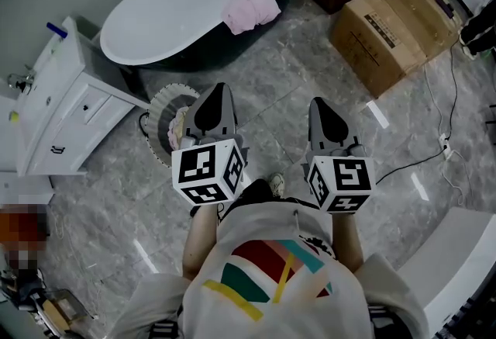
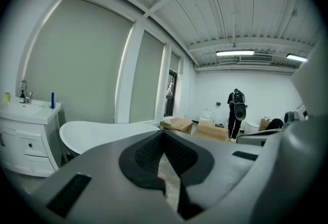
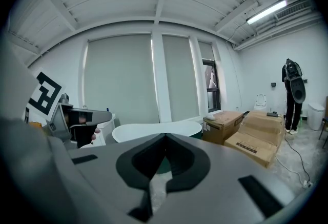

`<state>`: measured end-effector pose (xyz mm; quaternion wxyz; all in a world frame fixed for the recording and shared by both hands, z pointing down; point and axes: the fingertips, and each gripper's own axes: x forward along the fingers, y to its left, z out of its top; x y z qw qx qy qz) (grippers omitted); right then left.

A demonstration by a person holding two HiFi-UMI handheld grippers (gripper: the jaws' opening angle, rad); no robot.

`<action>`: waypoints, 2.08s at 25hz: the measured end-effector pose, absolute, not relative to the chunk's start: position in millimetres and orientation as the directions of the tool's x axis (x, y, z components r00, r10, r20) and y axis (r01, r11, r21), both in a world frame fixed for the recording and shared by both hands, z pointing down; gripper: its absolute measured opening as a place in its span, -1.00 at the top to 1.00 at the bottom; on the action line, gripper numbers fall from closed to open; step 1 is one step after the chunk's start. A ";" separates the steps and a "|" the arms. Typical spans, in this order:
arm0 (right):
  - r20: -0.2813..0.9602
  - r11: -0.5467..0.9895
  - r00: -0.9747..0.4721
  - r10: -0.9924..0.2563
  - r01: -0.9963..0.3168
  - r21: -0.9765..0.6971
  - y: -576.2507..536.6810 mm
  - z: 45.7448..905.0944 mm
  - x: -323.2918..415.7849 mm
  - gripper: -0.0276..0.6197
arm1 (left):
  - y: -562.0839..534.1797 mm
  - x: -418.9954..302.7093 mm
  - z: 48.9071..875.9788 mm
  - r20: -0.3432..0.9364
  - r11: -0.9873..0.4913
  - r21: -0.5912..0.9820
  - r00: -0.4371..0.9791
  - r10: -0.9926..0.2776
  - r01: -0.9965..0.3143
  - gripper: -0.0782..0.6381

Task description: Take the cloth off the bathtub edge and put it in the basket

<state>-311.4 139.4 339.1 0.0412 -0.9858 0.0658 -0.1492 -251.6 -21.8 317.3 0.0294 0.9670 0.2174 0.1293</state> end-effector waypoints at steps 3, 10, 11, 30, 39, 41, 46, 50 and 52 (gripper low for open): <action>0.298 -0.989 0.945 -0.136 -0.113 -0.096 151.5 342.9 -309.4 0.88 | -14.3 -248.5 314.4 0.229 -0.903 0.111 0.874 0.429 0.414 0.73; 0.273 -0.989 0.954 -0.127 -0.102 -0.102 168.2 339.6 -295.8 0.88 | -5.9 -226.0 311.8 0.206 -0.897 0.113 0.873 0.442 0.427 0.73; 0.267 -0.990 0.955 -0.126 -0.103 -0.098 169.9 338.9 -293.1 0.88 | -3.5 -221.8 311.7 0.198 -0.895 0.111 0.873 0.446 0.432 0.73; 0.327 -0.993 0.939 -0.107 -0.117 0.012 191.3 366.9 -204.4 0.88 | 25.3 -99.3 354.7 0.220 -0.889 0.158 0.863 0.456 0.430 0.73; 0.358 -0.981 0.918 -0.172 -0.193 0.022 194.0 368.3 -110.6 0.88 | 46.3 -20.6 353.5 0.247 -0.892 0.136 0.857 0.452 0.431 0.73; 0.364 -0.977 0.911 -0.196 -0.214 0.008 193.7 368.2 -86.2 0.88 | 51.5 0.4 350.6 0.252 -0.891 0.130 0.855 0.453 0.434 0.73; 0.367 -0.966 0.902 -0.230 -0.256 0.025 190.6 359.0 -13.3 0.88 | 57.1 65.9 344.0 0.262 -0.896 0.119 0.857 0.444 0.427 0.73; 0.379 -0.967 0.894 -0.238 -0.255 -0.005 198.4 357.3 47.5 0.88 | 63.2 122.6 341.3 0.261 -0.900 0.138 0.861 0.436 0.414 0.73; 0.390 -0.963 0.885 -0.253 -0.270 -0.011 200.4 358.1 76.4 0.88 | 64.8 149.2 342.4 0.253 -0.902 0.145 0.867 0.430 0.405 0.73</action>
